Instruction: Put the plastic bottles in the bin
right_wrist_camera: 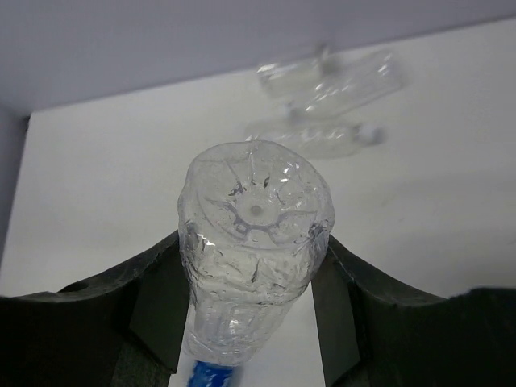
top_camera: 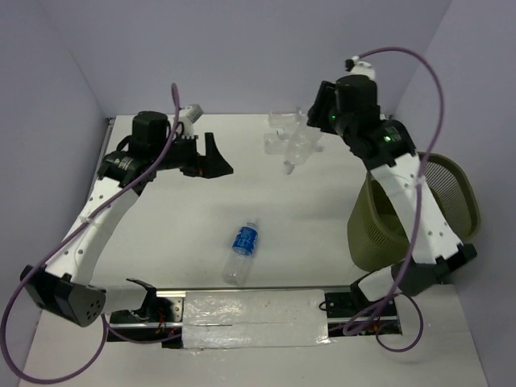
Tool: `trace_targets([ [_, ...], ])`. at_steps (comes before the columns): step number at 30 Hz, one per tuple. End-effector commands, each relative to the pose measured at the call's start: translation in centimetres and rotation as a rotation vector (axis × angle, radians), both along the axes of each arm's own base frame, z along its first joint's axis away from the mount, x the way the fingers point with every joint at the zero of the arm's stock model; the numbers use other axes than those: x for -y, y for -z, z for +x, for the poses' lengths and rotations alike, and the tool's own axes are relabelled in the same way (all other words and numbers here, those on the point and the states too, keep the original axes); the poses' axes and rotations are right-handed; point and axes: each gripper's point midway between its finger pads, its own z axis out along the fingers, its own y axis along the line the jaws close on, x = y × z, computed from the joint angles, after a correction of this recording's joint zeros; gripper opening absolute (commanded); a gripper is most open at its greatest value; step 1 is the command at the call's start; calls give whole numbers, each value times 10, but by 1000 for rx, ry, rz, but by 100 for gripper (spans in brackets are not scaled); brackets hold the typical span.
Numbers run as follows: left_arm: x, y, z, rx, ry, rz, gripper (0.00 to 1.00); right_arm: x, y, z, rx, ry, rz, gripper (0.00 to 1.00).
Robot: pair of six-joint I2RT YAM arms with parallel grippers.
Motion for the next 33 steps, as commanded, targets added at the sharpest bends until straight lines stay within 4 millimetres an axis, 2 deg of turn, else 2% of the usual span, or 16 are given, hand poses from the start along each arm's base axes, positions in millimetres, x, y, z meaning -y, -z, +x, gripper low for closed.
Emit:
trace_targets([
  [1, -15, -18, -11, 69, -14, -58, 99, 87, -78, -52, 209, 233, -160, 48],
  [2, -16, -14, -10, 65, -21, -53, 99, 110, -90, -62, 249, 332, -183, 48],
  [3, -18, -7, -9, 50, -34, -42, 99, 123, -98, -72, 278, 380, -189, 49],
  [4, -19, -1, -6, 31, -47, -30, 100, 142, -108, -93, 318, 425, -203, 49],
  [7, -20, 15, -1, -22, -74, 1, 99, 186, -123, -134, 384, 588, -212, 50],
  [9, -19, 24, 0, -38, -88, 25, 99, 209, -125, -156, 402, 701, -215, 50],
  [10, -15, 28, -2, -41, -80, 40, 99, 216, -118, -161, 392, 727, -243, 50],
  [11, -12, 31, -4, -44, -78, 56, 99, 227, -121, -178, 420, 760, -214, 51],
  [15, -1, 61, -14, -91, -75, 140, 99, 254, -114, -212, 443, 877, -206, 51],
  [18, 6, 85, -21, -136, -66, 181, 99, 266, -102, -224, 416, 937, -269, 52],
  [21, 13, 101, -27, -170, -56, 204, 99, 265, -82, -223, 364, 933, -317, 55],
  [24, 22, 117, -36, -196, -35, 239, 99, 259, -57, -215, 311, 906, -337, 64],
  [25, 27, 124, -41, -206, -27, 259, 99, 256, -50, -211, 300, 903, -330, 74],
  [26, 29, 131, -44, -221, -24, 275, 99, 254, -44, -209, 282, 886, -341, 80],
  [28, 38, 141, -53, -246, 3, 290, 99, 250, -41, -205, 274, 872, -338, 93],
  [33, 47, 164, -63, -267, 0, 347, 99, 237, -53, -191, 287, 797, -310, 99],
])
